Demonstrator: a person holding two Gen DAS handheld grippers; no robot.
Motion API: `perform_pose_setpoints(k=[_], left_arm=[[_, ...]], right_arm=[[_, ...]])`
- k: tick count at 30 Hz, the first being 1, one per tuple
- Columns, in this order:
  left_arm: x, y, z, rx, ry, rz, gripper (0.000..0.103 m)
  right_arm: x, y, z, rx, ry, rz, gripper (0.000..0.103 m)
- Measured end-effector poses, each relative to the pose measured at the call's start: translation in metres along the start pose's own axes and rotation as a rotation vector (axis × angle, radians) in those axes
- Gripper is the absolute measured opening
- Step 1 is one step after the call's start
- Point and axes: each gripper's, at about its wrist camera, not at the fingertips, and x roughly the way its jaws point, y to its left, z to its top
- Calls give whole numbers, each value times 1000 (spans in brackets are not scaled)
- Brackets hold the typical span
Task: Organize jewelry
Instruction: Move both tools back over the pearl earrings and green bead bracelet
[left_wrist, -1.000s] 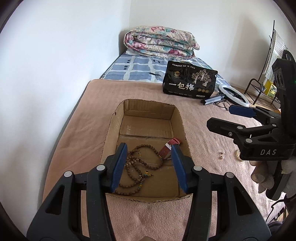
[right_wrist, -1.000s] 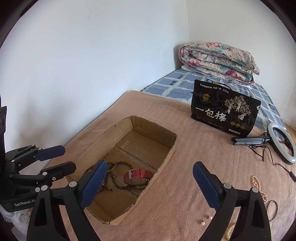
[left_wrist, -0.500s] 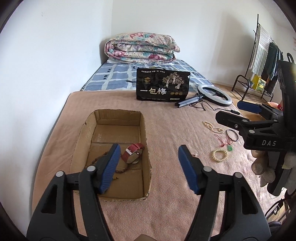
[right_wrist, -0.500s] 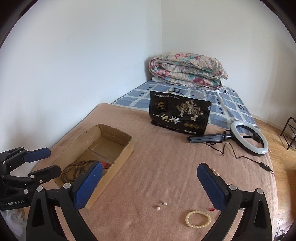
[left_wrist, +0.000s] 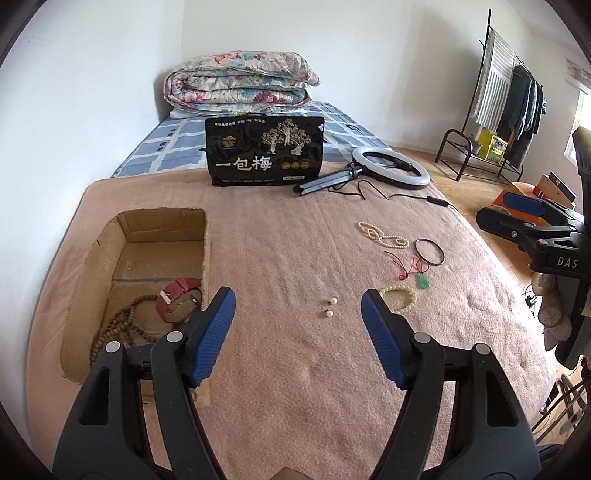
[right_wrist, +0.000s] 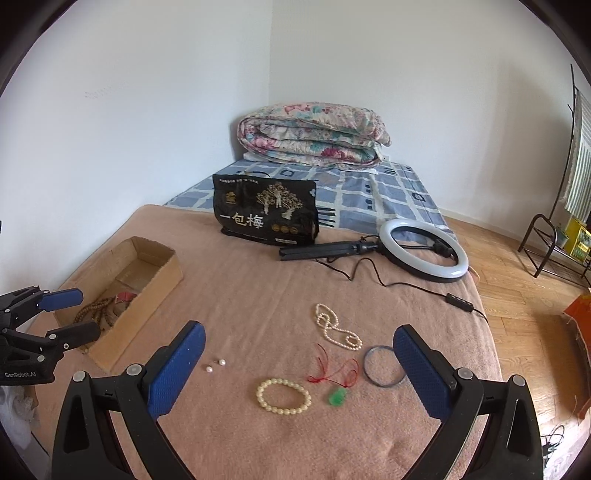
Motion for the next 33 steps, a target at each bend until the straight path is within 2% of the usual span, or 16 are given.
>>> perform_pose_setpoints(k=[4,6,8,10,12,15,21,24,33], left_arm=[[25,-10,-10,-1,43,-23,72],[37,-15,-14,6,63,-26,62],[50,-17,-18,2,89,-36,58],[63,-18,-22,-5,108,-46,54],[75,-19,-26,-7,129,-46,45],[93,-19,-30,-12,156,-54,38],[119,-19,-34,-12,191,-71,26],[129,-22,-35,-2,203,-79,24],[147,-25,-35,30,216,-60,24]], right_arm=[[9,-21,-19,19,54,7,103],[15,-30,-29,36,79,11,103],[23,-38,-39,56,103,19,103],[32,-43,-47,74,129,34,100],[41,-45,-57,87,157,53,94],[55,-45,-70,103,202,81,89],[85,-42,-90,136,281,111,73],[98,-44,-97,170,310,124,66],[118,-49,-106,243,359,155,52]])
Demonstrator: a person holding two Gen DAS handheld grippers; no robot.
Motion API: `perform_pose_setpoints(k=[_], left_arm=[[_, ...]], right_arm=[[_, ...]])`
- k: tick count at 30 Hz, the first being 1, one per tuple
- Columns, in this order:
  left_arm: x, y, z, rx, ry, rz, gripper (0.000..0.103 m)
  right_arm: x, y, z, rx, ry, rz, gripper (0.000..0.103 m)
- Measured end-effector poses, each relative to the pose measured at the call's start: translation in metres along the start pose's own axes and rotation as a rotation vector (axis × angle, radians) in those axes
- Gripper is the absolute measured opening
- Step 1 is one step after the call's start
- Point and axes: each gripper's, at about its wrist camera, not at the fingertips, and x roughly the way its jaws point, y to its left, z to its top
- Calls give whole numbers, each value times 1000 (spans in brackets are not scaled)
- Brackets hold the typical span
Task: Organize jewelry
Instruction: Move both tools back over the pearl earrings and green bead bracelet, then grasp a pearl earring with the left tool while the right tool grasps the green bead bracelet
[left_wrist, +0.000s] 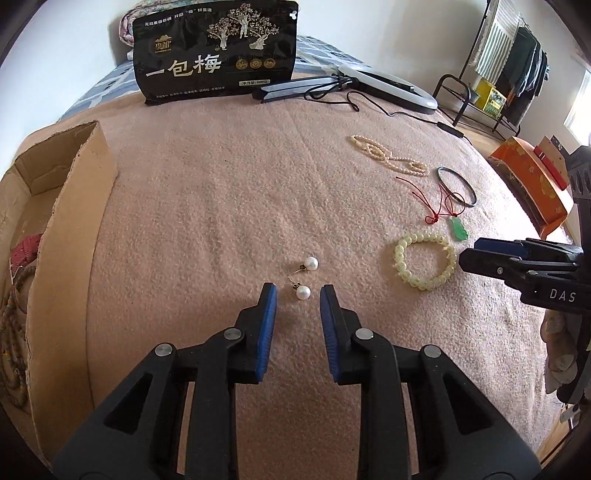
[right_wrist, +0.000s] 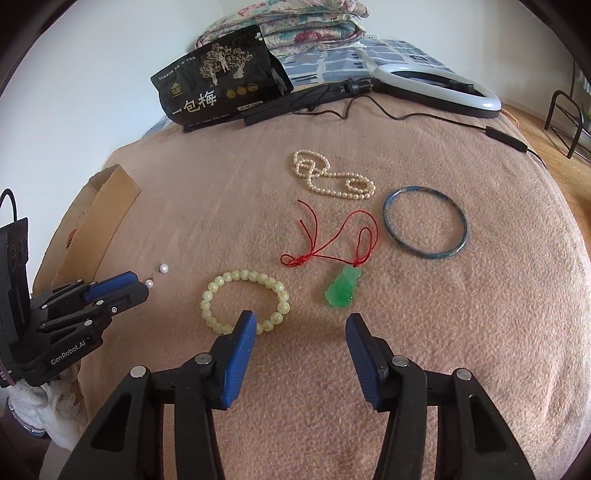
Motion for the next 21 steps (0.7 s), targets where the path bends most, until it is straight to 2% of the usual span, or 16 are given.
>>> perform_pose_setpoints(k=[13,16,21], left_arm=[[12,0,2,10,4,5,8],[12,0,1,10,0,3,8],[11,0,1,18,-5,12,8]], right_arm=[[15,8,7,2,28,-1,42],[18,11,9,-7,33,-20,37],[20,15,10,-22,38,-34,20]])
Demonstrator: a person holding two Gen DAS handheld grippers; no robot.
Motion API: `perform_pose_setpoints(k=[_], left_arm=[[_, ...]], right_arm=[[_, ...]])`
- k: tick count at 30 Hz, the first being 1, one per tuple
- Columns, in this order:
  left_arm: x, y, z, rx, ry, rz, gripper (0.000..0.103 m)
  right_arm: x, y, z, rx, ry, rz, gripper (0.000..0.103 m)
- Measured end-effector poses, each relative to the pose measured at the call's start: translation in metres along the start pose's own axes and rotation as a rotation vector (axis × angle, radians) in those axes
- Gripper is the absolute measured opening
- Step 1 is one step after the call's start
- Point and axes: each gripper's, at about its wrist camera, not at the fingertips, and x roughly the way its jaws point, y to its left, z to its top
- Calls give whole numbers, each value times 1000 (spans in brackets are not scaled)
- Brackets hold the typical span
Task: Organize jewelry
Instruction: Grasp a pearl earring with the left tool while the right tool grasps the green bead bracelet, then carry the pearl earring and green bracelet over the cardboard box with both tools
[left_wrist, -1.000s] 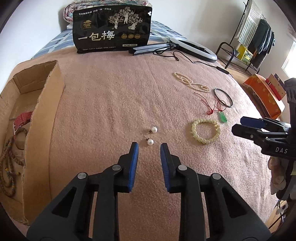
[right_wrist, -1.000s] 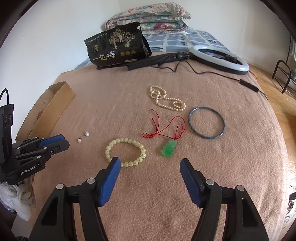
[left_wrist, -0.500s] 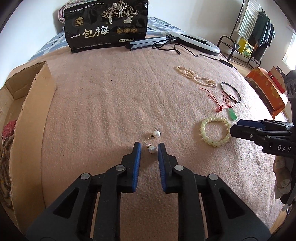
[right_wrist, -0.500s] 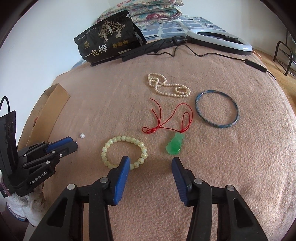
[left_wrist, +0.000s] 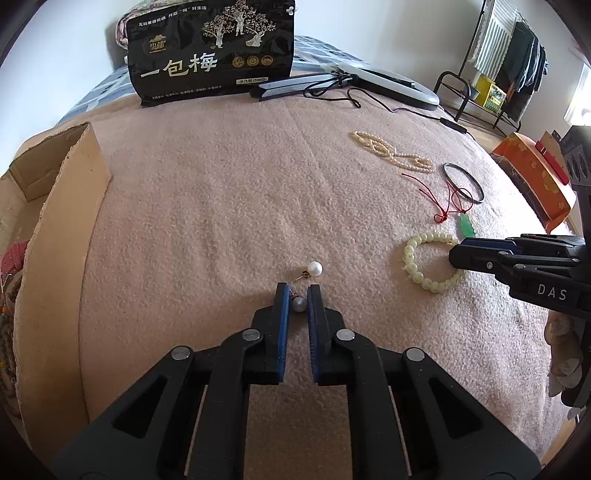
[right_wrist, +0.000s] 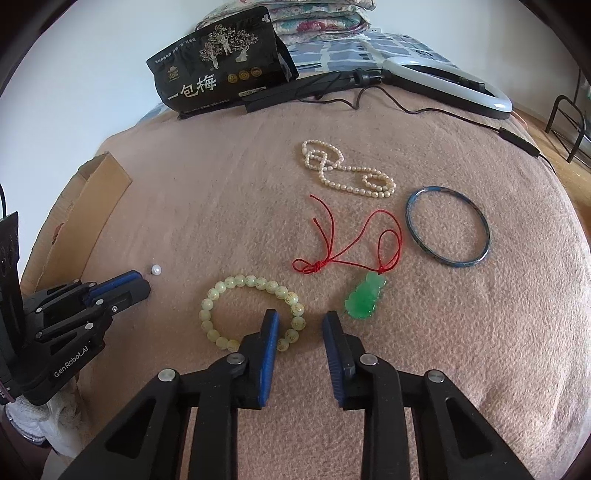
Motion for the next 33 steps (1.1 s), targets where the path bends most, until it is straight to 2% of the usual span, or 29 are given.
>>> perform_pose_setpoints(k=[5,12,19,33], left_arm=[[-5,1,-2,-4,-6,-2,7],[-21,-2,-5,1,-30,1,7],[-47,-1,-7,-3,-71,-6,7],[-109,27,-15,-56,-158,-2,7]], right_arm=[[-1,1,-2,10,1,27,6],[-12,7,-9,2,-21,33,5],[-36,27,-9,-56,-78,0,5],[-81,75,-5,-166,-157,-28,5]])
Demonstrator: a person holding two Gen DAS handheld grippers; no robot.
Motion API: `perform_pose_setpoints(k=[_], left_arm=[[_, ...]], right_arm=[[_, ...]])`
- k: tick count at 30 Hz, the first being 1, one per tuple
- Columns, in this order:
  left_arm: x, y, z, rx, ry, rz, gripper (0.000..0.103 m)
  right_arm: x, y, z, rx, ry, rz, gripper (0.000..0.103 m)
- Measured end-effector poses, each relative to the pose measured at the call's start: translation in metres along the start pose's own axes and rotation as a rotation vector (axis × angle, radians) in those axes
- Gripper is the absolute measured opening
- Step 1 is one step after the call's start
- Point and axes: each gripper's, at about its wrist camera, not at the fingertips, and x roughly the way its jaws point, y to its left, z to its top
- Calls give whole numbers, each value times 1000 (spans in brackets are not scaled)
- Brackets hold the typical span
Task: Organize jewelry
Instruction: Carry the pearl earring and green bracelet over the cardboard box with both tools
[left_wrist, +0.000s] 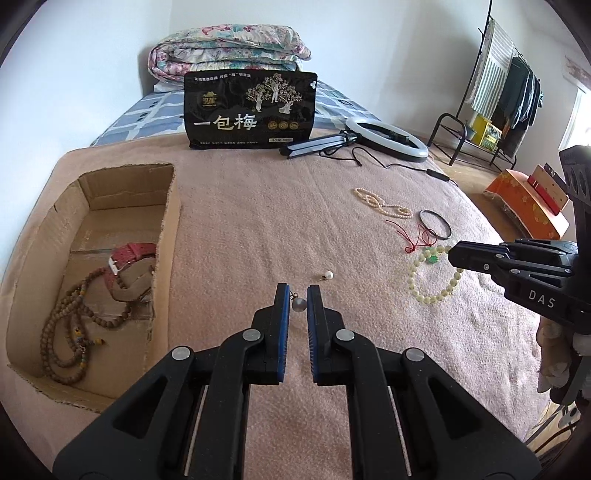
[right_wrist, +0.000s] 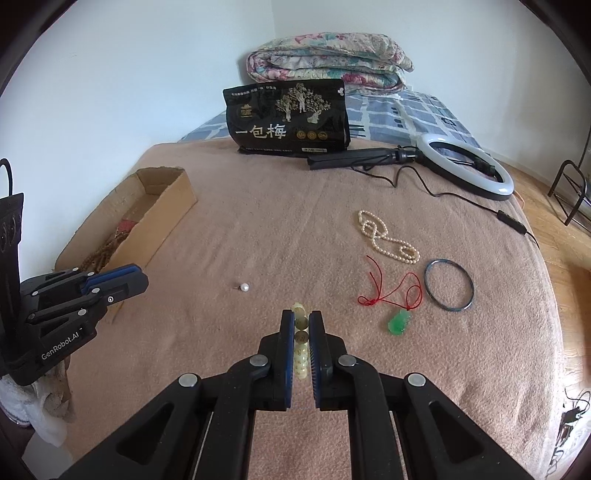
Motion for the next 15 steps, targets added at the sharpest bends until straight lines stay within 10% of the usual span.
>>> perform_pose_setpoints(k=[15], left_arm=[[-61,56,-1,-37,-79,108,7]], right_arm=[[-24,69,34,-94,-67,79,5]])
